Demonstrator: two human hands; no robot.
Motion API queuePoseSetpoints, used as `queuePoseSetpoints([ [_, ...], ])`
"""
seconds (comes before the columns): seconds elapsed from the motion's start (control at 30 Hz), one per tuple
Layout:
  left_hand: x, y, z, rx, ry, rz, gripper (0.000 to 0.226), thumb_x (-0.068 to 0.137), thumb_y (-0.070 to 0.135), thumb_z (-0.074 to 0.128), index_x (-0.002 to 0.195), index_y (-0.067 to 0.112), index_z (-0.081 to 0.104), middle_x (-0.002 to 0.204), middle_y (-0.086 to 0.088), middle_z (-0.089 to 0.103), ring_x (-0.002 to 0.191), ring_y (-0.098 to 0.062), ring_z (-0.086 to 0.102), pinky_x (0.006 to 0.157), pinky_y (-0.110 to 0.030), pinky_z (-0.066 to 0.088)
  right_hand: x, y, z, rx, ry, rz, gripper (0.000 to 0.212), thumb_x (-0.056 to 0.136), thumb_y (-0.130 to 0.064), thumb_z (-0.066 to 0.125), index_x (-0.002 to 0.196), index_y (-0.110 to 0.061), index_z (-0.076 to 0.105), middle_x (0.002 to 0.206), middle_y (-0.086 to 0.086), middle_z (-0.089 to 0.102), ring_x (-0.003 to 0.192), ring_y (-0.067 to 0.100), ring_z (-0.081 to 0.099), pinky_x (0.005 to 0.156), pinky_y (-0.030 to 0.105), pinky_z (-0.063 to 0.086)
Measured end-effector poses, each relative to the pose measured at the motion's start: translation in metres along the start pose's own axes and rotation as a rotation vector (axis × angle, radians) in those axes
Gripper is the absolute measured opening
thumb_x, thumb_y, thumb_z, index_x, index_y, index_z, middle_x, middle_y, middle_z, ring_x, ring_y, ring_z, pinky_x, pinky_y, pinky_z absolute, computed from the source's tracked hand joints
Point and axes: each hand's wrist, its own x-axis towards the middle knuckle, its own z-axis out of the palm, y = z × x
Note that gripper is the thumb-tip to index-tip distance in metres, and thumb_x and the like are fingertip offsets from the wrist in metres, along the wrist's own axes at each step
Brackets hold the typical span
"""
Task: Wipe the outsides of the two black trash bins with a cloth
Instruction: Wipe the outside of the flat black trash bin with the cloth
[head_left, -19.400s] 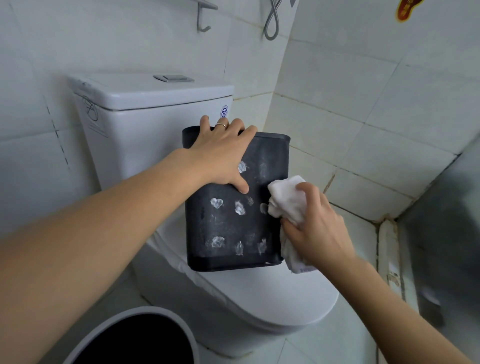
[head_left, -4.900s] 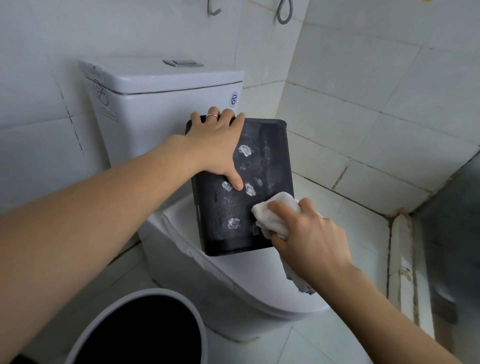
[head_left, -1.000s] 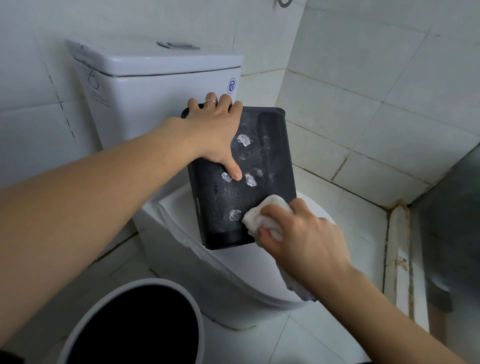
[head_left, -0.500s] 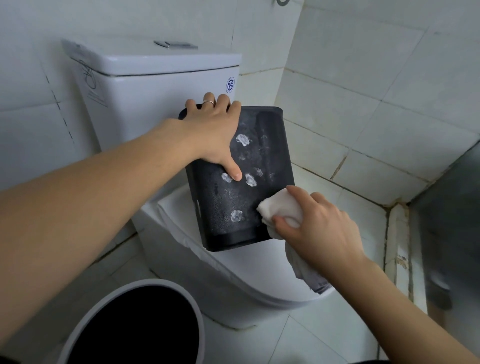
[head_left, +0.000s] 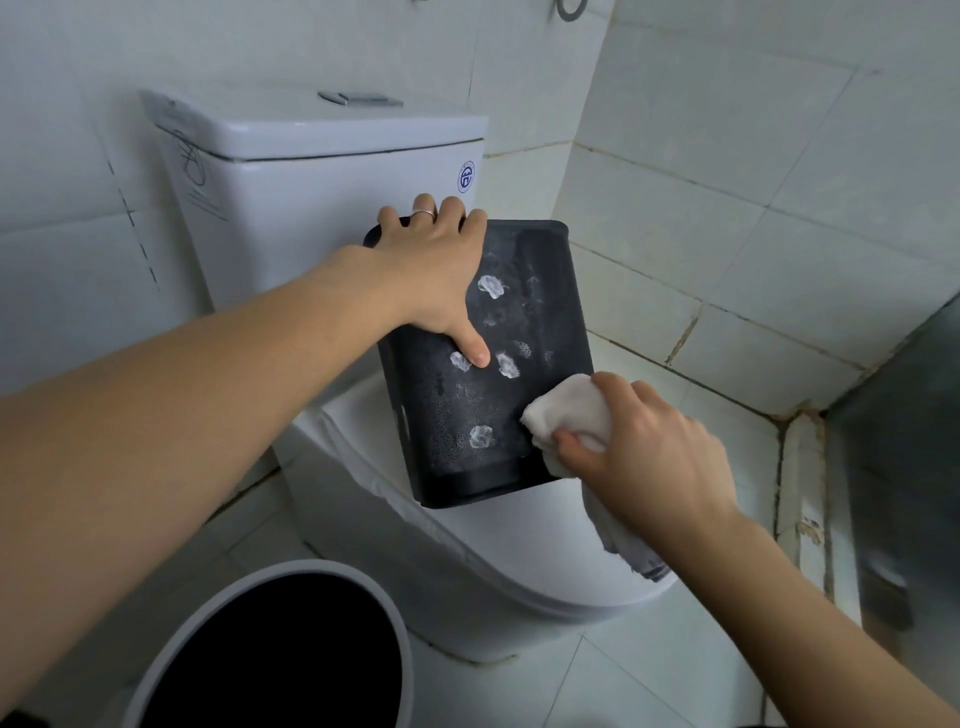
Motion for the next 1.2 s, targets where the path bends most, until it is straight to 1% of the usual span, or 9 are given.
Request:
queuePoseSetpoints([
  [0.43, 0.001, -0.001, 0.001, -0.017, -0.008, -0.008, 0.13, 0.036, 0.081, 0.08, 0.132, 0.008, 0.031, 0.131, -0.011, 0.036, 0.127, -0.036, 0.032, 0.097, -0.055, 0.033, 0.002, 0.0, -0.003, -0.107, 0.046, -0.023, 0.045, 0.09, -0.056, 0.043, 0.124, -0.027, 0.042, 0.105, -0.004, 0.053, 0.082, 0.028, 0.062, 0.054, 0.031, 0.03],
  [0.53, 0.0, -0.001, 0.001, -0.011, -0.002, -0.008, 0.129, 0.035, 0.082, 0.079, 0.13, 0.008, 0.032, 0.131, -0.011, 0.037, 0.127, -0.036, 0.032, 0.097, -0.055, 0.034, 0.002, 0.0, -0.005, -0.229, 0.108, -0.048, 0.041, 0.091, -0.054, 0.043, 0.118, -0.024, 0.045, 0.096, -0.004, 0.049, 0.071, 0.027, 0.062, 0.045, 0.028, 0.02],
  [0.63, 0.001, 0.001, 0.0, 0.0, 0.0, -0.005, 0.128, 0.035, 0.082, 0.079, 0.128, 0.007, 0.033, 0.13, -0.012, 0.037, 0.126, -0.037, 0.034, 0.095, -0.055, 0.035, -0.008, -0.015, 0.002, -0.262, 0.109, -0.132, 0.037, 0.079, -0.049, 0.061, 0.101, -0.019, 0.055, 0.079, -0.003, 0.048, 0.047, 0.027, 0.054, 0.043, 0.022, 0.004],
  [0.7, 0.0, 0.001, -0.001, 0.001, 0.007, 0.0, 0.128, 0.034, 0.082, 0.079, 0.127, 0.007, 0.033, 0.129, -0.012, 0.038, 0.125, -0.036, 0.034, 0.094, -0.054, 0.035, -0.011, -0.021, 0.006, -0.213, 0.105, -0.189, 0.036, 0.072, -0.045, 0.069, 0.092, -0.016, 0.059, 0.073, -0.001, 0.05, 0.037, 0.027, 0.046, 0.045, 0.019, 0.002],
  [0.77, -0.001, 0.002, -0.002, 0.005, 0.018, 0.009, 0.128, 0.034, 0.082, 0.078, 0.127, 0.007, 0.033, 0.129, -0.011, 0.038, 0.124, -0.036, 0.035, 0.094, -0.054, 0.035, -0.011, -0.02, 0.008, -0.208, 0.119, -0.19, 0.036, 0.076, -0.048, 0.066, 0.096, -0.019, 0.057, 0.076, -0.003, 0.049, 0.042, 0.027, 0.05, 0.043, 0.021, 0.005],
  [0.83, -0.002, 0.004, -0.003, 0.018, 0.031, 0.02, 0.129, 0.033, 0.083, 0.078, 0.127, 0.007, 0.032, 0.128, -0.011, 0.038, 0.123, -0.036, 0.036, 0.093, -0.054, 0.036, -0.007, -0.014, 0.005, -0.208, 0.131, -0.129, 0.036, 0.085, -0.052, 0.053, 0.108, -0.025, 0.051, 0.085, -0.006, 0.045, 0.059, 0.027, 0.059, 0.042, 0.026, 0.014],
  [0.93, -0.005, 0.005, -0.005, 0.028, 0.049, 0.024, 0.13, 0.034, 0.083, 0.077, 0.129, 0.007, 0.032, 0.128, -0.011, 0.038, 0.122, -0.035, 0.036, 0.093, -0.053, 0.035, 0.003, -0.004, -0.005, -0.154, 0.09, -0.056, 0.041, 0.09, -0.053, 0.044, 0.122, -0.028, 0.043, 0.1, -0.005, 0.051, 0.079, 0.027, 0.062, 0.052, 0.031, 0.03],
  [1.1, -0.009, 0.003, -0.004, 0.031, 0.069, 0.04, 0.133, 0.036, 0.087, 0.073, 0.135, 0.01, 0.031, 0.13, -0.008, 0.037, 0.122, -0.033, 0.035, 0.094, -0.05, 0.033, 0.017, -0.01, -0.017, -0.051, 0.136, -0.022, 0.046, 0.088, -0.055, 0.047, 0.124, -0.026, 0.046, 0.104, -0.002, 0.055, 0.083, 0.033, 0.063, 0.058, 0.033, 0.036],
  [1.2, -0.008, 0.002, -0.007, -0.066, 0.072, 0.035, 0.122, 0.04, 0.084, 0.074, 0.13, 0.012, 0.034, 0.13, -0.006, 0.037, 0.123, -0.032, 0.034, 0.096, -0.05, 0.033, 0.029, -0.018, -0.022, -0.085, 0.153, -0.012, 0.046, 0.089, -0.054, 0.047, 0.124, -0.024, 0.046, 0.105, -0.001, 0.055, 0.083, 0.035, 0.062, 0.059, 0.033, 0.033],
])
